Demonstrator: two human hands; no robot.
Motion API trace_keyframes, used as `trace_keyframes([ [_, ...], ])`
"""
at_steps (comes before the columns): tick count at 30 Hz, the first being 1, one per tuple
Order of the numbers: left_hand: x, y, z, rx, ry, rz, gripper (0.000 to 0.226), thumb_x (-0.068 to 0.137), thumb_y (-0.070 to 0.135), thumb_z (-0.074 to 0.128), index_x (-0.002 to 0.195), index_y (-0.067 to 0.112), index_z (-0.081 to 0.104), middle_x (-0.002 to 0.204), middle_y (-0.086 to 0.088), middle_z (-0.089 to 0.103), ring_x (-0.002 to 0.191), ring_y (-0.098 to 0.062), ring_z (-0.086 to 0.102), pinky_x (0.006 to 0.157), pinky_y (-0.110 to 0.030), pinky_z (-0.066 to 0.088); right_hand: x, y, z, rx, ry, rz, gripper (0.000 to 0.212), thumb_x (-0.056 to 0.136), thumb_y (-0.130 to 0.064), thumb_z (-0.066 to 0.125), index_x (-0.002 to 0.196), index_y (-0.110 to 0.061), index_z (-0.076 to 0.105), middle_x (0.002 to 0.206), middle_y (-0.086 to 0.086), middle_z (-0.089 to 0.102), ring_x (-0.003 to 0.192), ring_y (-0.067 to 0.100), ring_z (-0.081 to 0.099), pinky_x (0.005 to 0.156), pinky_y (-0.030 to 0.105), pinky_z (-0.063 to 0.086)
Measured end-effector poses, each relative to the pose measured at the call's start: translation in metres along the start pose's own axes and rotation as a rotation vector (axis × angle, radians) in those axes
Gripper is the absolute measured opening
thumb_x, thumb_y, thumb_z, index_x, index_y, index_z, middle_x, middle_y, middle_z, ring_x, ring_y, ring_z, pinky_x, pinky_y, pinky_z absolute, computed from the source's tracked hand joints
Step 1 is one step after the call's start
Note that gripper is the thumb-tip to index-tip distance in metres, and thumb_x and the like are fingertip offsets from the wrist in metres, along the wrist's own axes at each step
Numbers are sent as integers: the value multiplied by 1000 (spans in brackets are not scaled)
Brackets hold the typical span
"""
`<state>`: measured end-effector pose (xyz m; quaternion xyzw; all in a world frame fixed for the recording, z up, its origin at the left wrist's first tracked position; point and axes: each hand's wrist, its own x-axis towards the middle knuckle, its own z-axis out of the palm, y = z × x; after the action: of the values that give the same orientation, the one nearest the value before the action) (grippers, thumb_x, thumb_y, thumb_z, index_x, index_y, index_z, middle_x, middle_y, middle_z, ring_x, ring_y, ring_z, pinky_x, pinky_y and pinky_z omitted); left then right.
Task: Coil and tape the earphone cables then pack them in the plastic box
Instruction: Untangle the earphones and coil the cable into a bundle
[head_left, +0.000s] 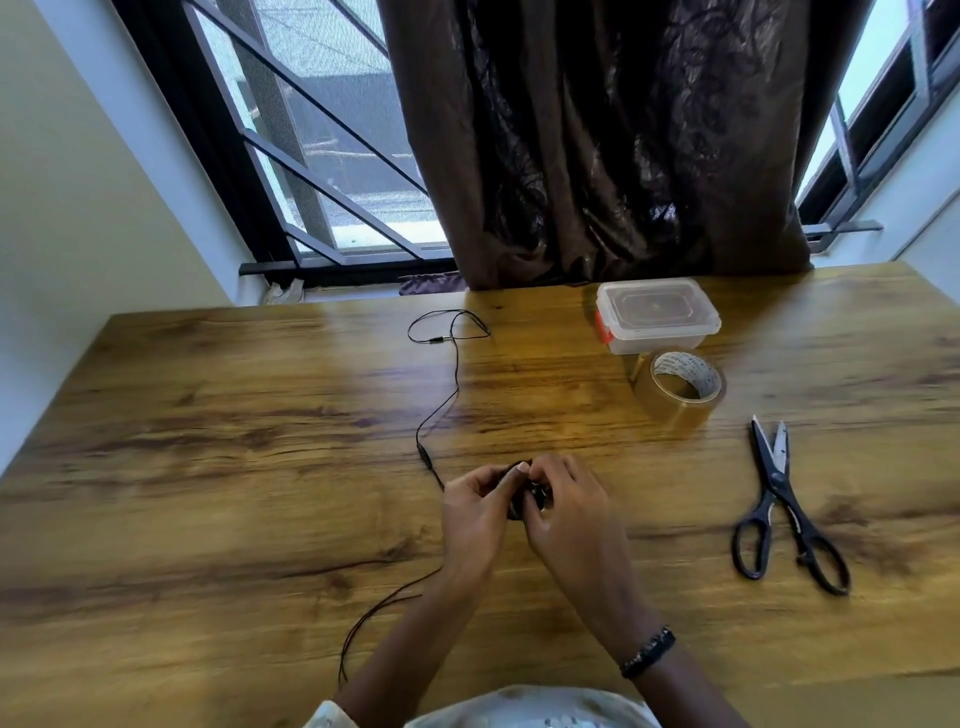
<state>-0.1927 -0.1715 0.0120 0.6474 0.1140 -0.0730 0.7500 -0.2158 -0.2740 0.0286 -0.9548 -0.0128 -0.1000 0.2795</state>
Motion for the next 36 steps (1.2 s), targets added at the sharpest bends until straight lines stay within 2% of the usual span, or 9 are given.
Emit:
trace_keyframes([
  [3,-1,-5,2,4,25,-21,13,89,11,65,94,2,73,84,-15,73,79,-26,71,71,-34,57,3,-2,-3,-44,-24,43,14,90,-31,59,100,-20,59,100,-5,60,84,12,59,70,26,50],
  [6,-1,-9,2,10,54,-37,7,88,9,66,91,5,71,84,-15,73,82,-29,71,76,-42,57,3,-3,-5,-57,-19,58,12,88,-32,60,98,-24,61,97,-9,62,82,9,60,69,22,46],
  [10,0,-13,1,27,42,-39,10,89,12,66,93,4,70,86,-17,72,83,-29,70,73,-40,57,3,1,-8,72,-29,114,8,81,-28,68,85,-22,64,82,-9,63,75,9,60,68,31,51],
  [13,-1,-11,-2,50,7,-35,12,91,15,63,97,5,68,89,-17,71,83,-28,70,63,-30,56,3,8,-9,215,-47,128,11,75,-25,74,80,-24,65,71,-15,61,67,-1,59,60,17,49],
  [16,2,-6,-11,133,-145,-37,17,93,18,59,110,18,64,99,-10,70,86,-18,70,63,-26,57,3,16,-7,299,-79,97,14,76,-19,76,83,-24,66,78,-14,64,73,-4,61,63,10,50],
  [19,9,-2,-20,245,-262,12,17,92,18,60,106,20,70,103,0,70,95,-12,67,79,-28,57,6,24,-8,375,-122,77,16,78,-17,76,86,-26,66,85,-16,66,80,-6,63,65,5,48],
  [27,17,-14,-29,297,-282,-27,11,87,23,67,96,18,72,95,0,73,91,-11,69,81,-29,57,25,55,-14,586,-344,131,5,87,-17,70,91,-18,72,86,-6,71,79,0,65,64,13,50],
  [30,21,-21,-26,292,-271,-94,9,89,21,65,95,19,72,95,0,73,93,-11,68,83,-27,56,24,64,-3,504,-367,92,9,90,-19,66,98,-18,70,93,-6,69,86,2,64,70,15,53],
  [36,26,-29,-17,616,-286,93,16,92,26,61,106,24,68,101,6,69,87,5,61,69,-8,50,24,76,5,406,-380,26,10,93,-20,62,101,-20,67,99,-5,65,92,6,62,76,20,54],
])
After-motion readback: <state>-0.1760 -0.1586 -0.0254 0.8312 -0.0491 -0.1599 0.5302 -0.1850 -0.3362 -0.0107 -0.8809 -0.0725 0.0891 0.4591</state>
